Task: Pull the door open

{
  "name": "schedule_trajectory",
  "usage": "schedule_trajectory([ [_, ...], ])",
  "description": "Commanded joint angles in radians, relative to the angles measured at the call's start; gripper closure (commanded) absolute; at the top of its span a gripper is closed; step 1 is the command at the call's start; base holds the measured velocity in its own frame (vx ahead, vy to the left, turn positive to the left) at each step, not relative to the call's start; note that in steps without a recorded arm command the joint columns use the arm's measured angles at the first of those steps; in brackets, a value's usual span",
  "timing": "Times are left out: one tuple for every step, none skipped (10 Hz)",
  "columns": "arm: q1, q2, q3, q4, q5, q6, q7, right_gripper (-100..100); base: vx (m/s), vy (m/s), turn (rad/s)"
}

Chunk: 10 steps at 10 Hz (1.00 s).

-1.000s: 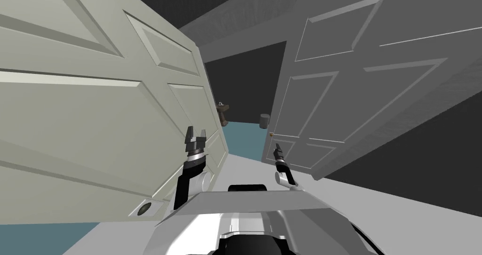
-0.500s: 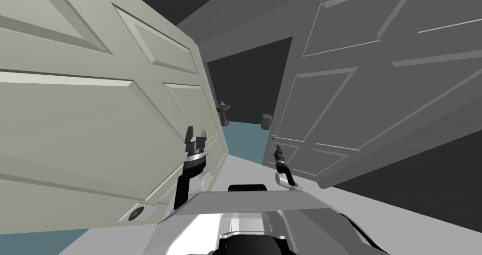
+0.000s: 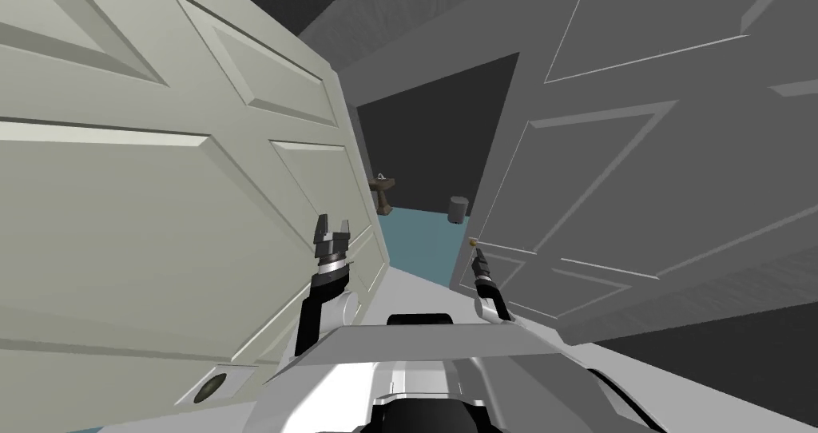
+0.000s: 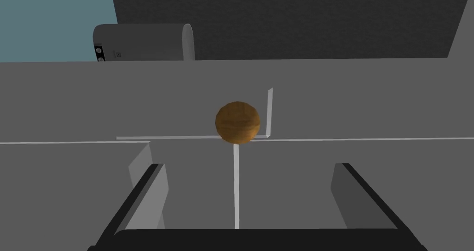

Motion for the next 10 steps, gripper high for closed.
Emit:
schedule_trajectory([
  [0.013,-0.029,-0.007,0.007,-0.007,-0.008,-0.03,-100,0.216,-0.011,0.158],
  [0.02,-0.044,-0.01,0.012,-0.011,-0.012,-0.046,-100,0.22,-0.035,0.111],
  [0.026,-0.058,-0.013,0.017,-0.014,-0.016,-0.059,-100,0.217,-0.027,0.083],
  [0.033,-0.073,-0.016,0.022,-0.018,-0.02,-0.074,-100,0.235,-0.045,0.078],
  [0.02,-0.066,-0.015,0.028,-0.016,-0.016,-0.065,-100,0.091,-0.017,-0.019],
  [0.02,-0.066,-0.015,0.028,-0.016,-0.016,-0.065,100,-0.036,0.016,0.0],
  [0.02,-0.066,-0.015,0.028,-0.016,-0.016,-0.065,100,-0.044,0.011,0.019],
  [0.02,-0.066,-0.015,0.028,-0.016,-0.016,-0.065,100,-0.018,-0.003,0.009],
  [0.02,-0.066,-0.015,0.028,-0.016,-0.016,-0.065,100,0.0,0.0,0.0],
  [0.02,-0.066,-0.015,0.028,-0.016,-0.016,-0.065,100,0.0,0.0,0.0],
])
